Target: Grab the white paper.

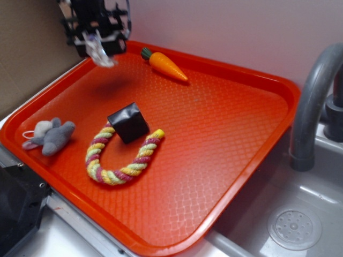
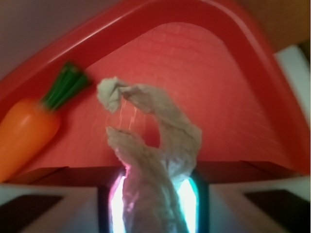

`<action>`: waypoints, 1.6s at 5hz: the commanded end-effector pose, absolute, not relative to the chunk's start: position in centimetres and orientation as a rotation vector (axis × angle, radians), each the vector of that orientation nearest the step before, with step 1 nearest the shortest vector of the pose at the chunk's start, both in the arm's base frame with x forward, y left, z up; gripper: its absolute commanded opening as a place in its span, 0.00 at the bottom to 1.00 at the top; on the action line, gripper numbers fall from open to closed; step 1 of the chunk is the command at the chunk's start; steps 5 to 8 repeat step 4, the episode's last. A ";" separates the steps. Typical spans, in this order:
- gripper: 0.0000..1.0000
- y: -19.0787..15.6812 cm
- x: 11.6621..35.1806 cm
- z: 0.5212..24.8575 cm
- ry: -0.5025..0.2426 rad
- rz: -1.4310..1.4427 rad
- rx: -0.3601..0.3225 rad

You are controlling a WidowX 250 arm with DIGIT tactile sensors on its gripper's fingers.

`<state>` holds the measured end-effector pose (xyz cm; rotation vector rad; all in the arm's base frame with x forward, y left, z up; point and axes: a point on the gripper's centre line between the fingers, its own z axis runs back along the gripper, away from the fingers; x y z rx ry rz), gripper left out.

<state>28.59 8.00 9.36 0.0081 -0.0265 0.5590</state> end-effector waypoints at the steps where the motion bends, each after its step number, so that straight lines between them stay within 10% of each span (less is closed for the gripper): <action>1: 0.00 4.7 26.0 19.8 -0.101 0.339 -0.067; 3: 0.00 0.4 22.9 25.1 -0.148 0.263 -0.202; 8: 0.00 -0.4 22.7 25.1 -0.152 0.264 -0.173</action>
